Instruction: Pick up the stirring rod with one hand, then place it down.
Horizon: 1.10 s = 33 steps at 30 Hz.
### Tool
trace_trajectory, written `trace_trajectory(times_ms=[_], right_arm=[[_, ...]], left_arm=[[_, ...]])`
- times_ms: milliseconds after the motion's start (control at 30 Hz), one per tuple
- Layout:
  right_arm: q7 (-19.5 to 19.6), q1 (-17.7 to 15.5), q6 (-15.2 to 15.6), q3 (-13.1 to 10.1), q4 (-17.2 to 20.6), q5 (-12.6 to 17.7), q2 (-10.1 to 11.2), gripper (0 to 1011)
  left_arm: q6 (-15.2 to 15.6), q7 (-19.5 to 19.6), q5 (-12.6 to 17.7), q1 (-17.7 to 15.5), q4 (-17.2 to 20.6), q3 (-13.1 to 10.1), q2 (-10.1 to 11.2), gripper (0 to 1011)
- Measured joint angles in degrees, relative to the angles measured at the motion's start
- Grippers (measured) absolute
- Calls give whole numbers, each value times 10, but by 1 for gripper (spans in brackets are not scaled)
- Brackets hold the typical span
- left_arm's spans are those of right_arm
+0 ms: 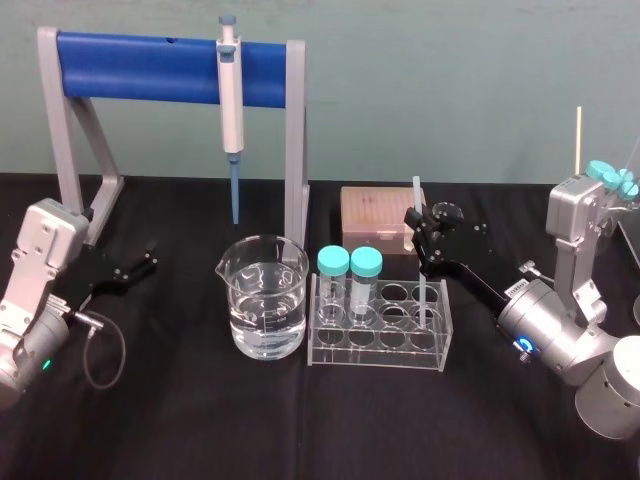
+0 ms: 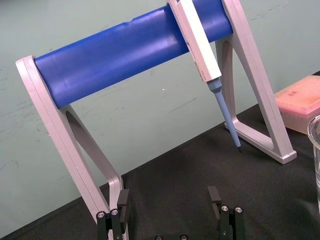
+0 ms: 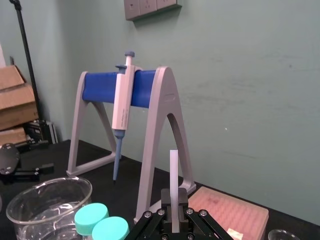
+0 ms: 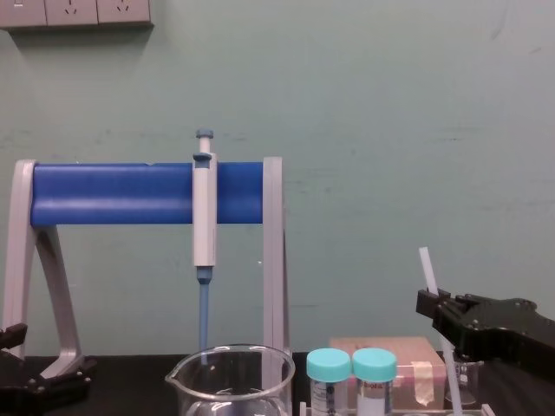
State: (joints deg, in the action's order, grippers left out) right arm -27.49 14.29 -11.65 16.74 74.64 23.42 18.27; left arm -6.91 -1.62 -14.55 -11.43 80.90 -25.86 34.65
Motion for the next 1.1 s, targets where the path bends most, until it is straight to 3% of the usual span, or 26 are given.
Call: trace_trajectory(times_ms=[500, 667, 1100], right_arm=[[4, 0, 2, 1, 1, -4, 1, 73], [3, 0, 1, 0, 1, -3, 0, 174], [2, 0, 1, 0, 1, -2, 0, 585]], left_arm=[[0, 0, 0, 0, 0, 0, 0, 1001], [0, 0, 0, 0, 0, 0, 0, 1000], [0, 0, 0, 0, 0, 0, 0, 1000]])
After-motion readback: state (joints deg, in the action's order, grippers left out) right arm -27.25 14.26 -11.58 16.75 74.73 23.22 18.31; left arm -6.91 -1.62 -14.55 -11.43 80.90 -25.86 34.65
